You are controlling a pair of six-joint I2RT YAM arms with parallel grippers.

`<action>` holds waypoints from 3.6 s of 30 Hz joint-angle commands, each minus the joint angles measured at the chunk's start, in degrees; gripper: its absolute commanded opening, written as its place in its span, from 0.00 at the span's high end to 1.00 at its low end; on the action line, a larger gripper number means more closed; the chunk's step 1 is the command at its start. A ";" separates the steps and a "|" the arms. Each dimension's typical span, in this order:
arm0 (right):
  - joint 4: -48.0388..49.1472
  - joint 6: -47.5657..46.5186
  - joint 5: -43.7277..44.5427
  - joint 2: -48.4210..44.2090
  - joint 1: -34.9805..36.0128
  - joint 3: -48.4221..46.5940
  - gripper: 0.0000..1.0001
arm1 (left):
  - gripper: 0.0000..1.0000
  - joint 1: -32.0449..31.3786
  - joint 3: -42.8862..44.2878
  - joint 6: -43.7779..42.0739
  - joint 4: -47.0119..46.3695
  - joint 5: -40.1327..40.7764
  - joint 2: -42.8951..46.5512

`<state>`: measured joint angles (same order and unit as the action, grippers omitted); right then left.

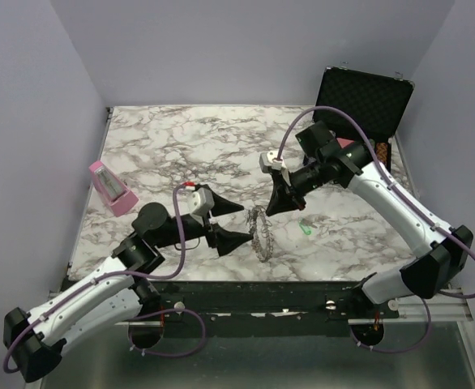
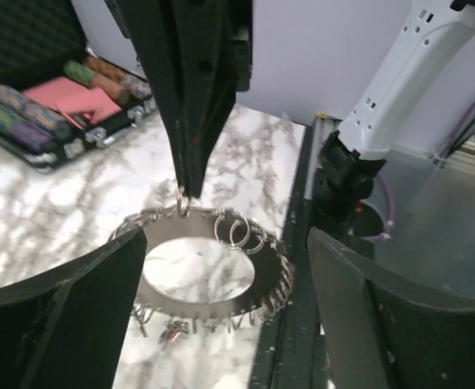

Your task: Put the keys on the keyring

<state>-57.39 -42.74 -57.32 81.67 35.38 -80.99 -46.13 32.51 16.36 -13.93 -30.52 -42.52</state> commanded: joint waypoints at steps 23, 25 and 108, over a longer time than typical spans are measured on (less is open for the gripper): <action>-23.74 -9.46 16.02 8.68 3.47 -18.06 1.00 | 0.38 0.43 2.03 -5.02 -17.17 1.87 -13.72; -23.91 -9.46 15.22 8.77 3.47 -18.15 1.00 | 0.43 0.43 1.68 -4.76 -19.10 0.13 -14.69; 0.16 1.43 -14.75 0.33 -3.56 -1.72 0.64 | 1.00 -1.07 -10.28 11.41 -58.31 5.03 -18.21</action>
<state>-60.64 -43.79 -69.95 82.70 31.75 -84.14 -46.89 20.23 27.16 -67.02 -25.43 -60.20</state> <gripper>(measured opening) 0.376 0.009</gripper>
